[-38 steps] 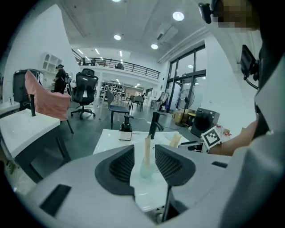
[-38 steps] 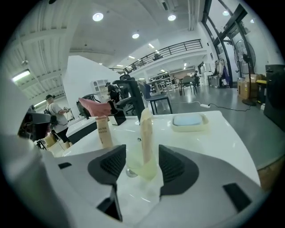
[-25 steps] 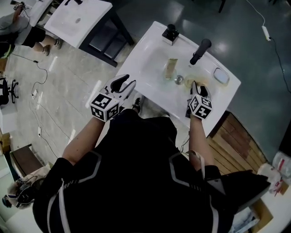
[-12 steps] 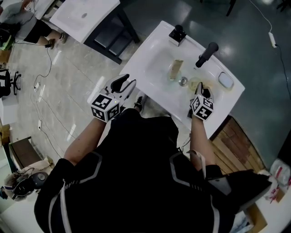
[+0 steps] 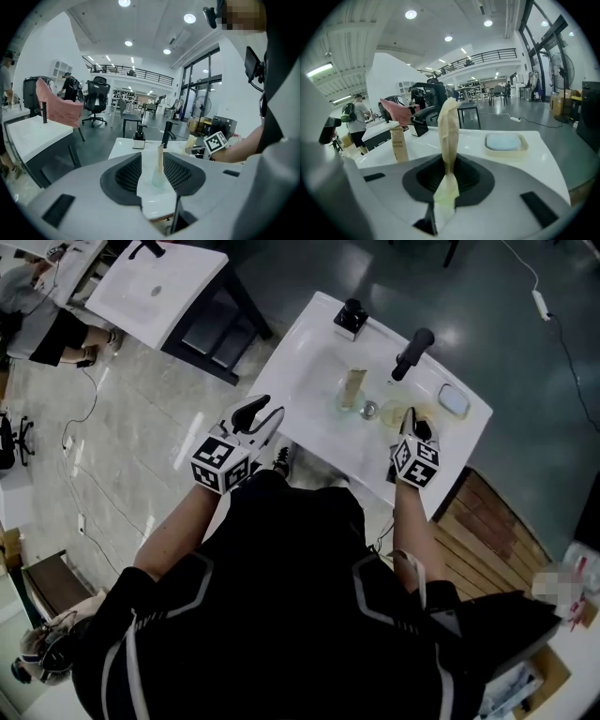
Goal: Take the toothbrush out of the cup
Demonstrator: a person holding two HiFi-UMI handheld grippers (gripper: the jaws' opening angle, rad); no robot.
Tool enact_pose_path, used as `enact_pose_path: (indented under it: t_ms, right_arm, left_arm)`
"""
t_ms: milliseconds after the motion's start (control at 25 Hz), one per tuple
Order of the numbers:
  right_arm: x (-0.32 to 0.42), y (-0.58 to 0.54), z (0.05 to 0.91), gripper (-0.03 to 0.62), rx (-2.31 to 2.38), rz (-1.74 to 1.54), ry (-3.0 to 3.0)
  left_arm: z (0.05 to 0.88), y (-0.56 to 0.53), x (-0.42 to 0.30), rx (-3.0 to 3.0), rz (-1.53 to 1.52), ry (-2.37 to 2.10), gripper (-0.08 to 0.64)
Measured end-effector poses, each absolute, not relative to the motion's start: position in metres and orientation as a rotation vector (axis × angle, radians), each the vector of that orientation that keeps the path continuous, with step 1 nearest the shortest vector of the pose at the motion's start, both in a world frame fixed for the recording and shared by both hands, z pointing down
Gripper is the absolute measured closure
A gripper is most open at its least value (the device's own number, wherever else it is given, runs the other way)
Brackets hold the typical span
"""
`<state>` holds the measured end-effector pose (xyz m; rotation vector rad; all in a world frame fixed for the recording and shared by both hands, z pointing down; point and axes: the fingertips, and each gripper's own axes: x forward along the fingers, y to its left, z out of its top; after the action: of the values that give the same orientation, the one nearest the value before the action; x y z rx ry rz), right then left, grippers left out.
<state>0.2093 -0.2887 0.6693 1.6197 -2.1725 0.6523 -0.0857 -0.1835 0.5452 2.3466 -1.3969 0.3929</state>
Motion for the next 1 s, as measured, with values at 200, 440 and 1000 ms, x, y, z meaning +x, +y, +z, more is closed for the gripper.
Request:
enact_pose_path:
  t_ms: [200,440,1000]
  right_arm:
    - [0.206,-0.288,0.648,0.541,1.649,0.624,-2.159]
    - [0.203,-0.287,0.605,0.543,1.732,0.579,-2.135]
    - [0.218,-0.262,0.501,0.552,1.974,0.468,-2.049]
  left_arm:
    - [0.536,-0.201,-0.077,2.489,0.447,-1.268,0.416]
    - [0.523,-0.224,-0.085,2.576,0.392,-1.156,0.416]
    - [0.529,-0.265,-0.079,2.695,0.377,-0.805,0.416]
